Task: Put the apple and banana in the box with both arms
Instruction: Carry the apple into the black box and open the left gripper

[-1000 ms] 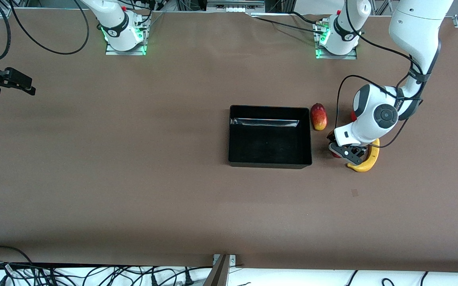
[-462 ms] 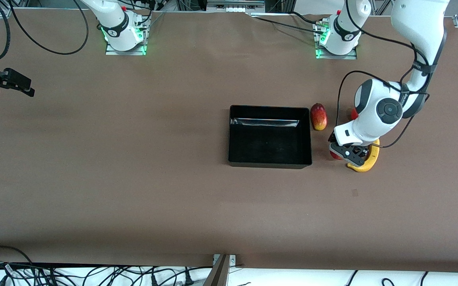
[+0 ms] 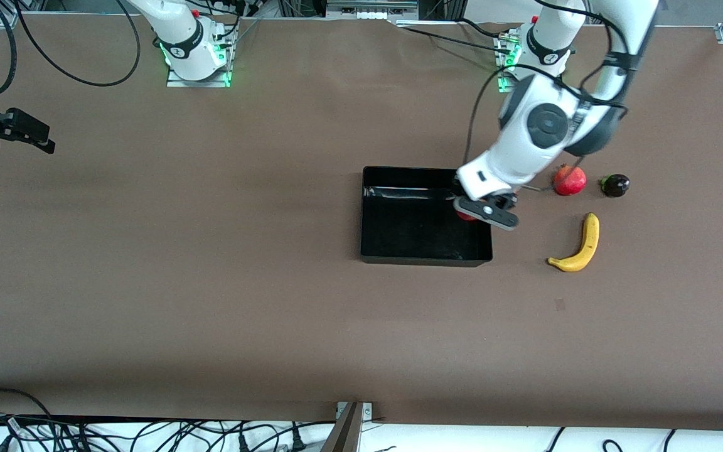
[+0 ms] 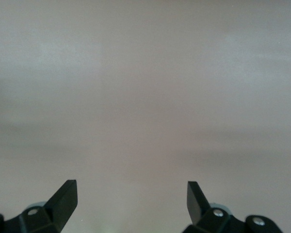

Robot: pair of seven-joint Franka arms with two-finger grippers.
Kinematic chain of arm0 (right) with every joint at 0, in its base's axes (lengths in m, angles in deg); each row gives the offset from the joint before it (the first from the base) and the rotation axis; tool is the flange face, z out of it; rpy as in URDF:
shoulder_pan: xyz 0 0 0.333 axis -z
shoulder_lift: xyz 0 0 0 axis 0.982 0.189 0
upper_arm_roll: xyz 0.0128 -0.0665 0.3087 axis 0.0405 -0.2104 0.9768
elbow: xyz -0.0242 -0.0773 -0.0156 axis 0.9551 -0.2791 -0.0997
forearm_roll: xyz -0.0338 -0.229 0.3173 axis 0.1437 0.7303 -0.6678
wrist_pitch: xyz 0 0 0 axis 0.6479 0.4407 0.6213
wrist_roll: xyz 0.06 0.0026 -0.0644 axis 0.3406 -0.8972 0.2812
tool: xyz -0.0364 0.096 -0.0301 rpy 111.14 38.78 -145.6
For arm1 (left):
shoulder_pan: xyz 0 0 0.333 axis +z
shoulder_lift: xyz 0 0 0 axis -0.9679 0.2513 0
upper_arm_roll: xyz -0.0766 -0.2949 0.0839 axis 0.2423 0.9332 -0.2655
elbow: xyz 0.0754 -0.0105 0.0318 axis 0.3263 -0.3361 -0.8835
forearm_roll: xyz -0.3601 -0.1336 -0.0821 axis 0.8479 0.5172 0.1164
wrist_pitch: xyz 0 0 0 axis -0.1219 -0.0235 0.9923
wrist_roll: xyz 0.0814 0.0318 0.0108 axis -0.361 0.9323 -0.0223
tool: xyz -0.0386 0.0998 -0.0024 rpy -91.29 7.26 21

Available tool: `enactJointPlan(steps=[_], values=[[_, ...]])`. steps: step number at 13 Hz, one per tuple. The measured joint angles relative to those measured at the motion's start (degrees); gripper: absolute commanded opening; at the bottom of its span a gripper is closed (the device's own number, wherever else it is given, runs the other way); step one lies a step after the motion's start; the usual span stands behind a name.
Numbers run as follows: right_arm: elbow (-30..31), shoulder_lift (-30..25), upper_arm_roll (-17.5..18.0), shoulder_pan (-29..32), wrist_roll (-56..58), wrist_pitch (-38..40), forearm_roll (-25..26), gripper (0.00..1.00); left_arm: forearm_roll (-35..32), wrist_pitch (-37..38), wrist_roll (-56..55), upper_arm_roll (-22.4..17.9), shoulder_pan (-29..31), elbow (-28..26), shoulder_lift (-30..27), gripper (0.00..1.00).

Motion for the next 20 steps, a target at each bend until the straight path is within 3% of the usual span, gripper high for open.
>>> enactJointPlan(steps=[4,8,12,13,15,16,20], values=[[0.00,0.00,-0.01,0.01,-0.03,0.01,0.00,1.00,0.00,-5.66,-10.42,0.79,-7.61,2.10,6.14,0.00],[0.00,0.00,-0.03,0.04,-0.06,0.04,0.00,1.00,0.01,-8.34,-12.45,0.78,-10.09,6.39,14.37,0.00],[0.00,0.00,-0.10,0.08,-0.07,0.04,0.00,1.00,0.03,-8.40,-12.80,0.76,-10.47,8.55,18.85,0.00],[0.00,0.00,-0.10,0.08,-0.07,0.04,0.00,1.00,0.17,-8.91,-12.80,0.76,-10.58,8.57,19.82,0.04],[0.00,0.00,-0.11,0.08,-0.07,0.04,0.00,1.00,0.97,-10.93,-12.80,0.77,-11.20,8.92,20.15,0.93],[0.00,0.00,-0.11,0.08,-0.07,0.04,0.00,1.00,1.00,-11.68,-12.85,0.76,-11.56,9.00,20.35,1.00],[0.00,0.00,-0.11,0.08,-0.08,0.04,0.00,1.00,1.03,-12.12,-12.90,0.11,-11.49,9.77,20.12,1.00]])
